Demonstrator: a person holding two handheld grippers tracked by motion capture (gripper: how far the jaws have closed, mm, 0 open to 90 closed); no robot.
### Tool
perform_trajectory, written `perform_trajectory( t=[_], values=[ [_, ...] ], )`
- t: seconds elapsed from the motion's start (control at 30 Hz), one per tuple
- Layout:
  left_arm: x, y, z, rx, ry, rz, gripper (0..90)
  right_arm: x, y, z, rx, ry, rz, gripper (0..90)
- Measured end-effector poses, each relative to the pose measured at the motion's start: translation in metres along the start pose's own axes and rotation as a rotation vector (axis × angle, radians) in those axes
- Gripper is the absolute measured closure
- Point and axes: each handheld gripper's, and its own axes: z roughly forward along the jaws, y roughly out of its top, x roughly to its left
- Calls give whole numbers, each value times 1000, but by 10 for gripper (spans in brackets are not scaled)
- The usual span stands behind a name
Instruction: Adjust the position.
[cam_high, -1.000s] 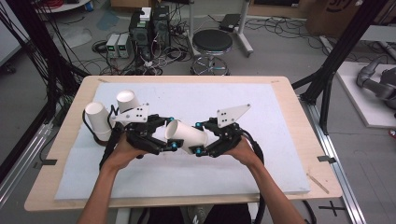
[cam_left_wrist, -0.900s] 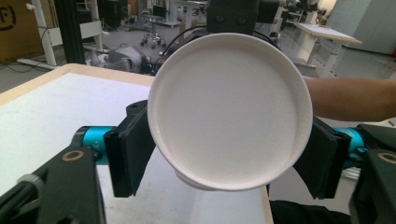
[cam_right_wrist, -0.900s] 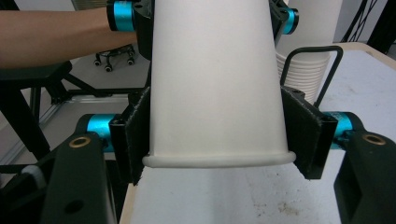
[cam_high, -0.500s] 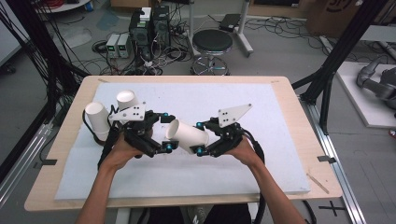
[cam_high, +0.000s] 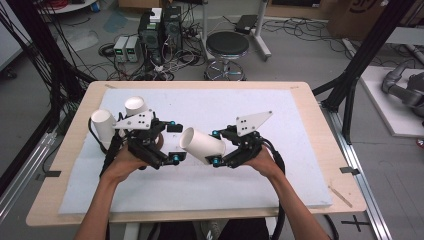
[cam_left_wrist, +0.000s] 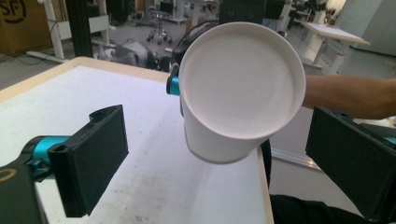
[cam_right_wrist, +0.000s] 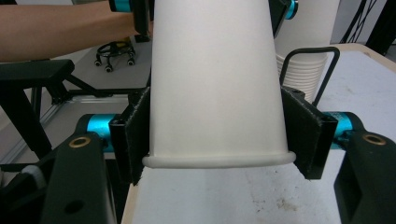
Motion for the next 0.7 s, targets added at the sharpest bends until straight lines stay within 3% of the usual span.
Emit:
perform_trajectory(
  t=[0.27, 0.5, 0.7],
  values=[
    [-2, 6, -5, 92, 17, 12, 56, 1, 3, -6, 29, 4, -10, 328],
    [-5, 15, -2, 235, 30, 38, 56, 1, 15, -14, 82, -3, -29, 328],
    [-5, 25, 0, 369, 36, 57, 56, 2, 25, -16, 178, -11, -55, 326]
  ],
)
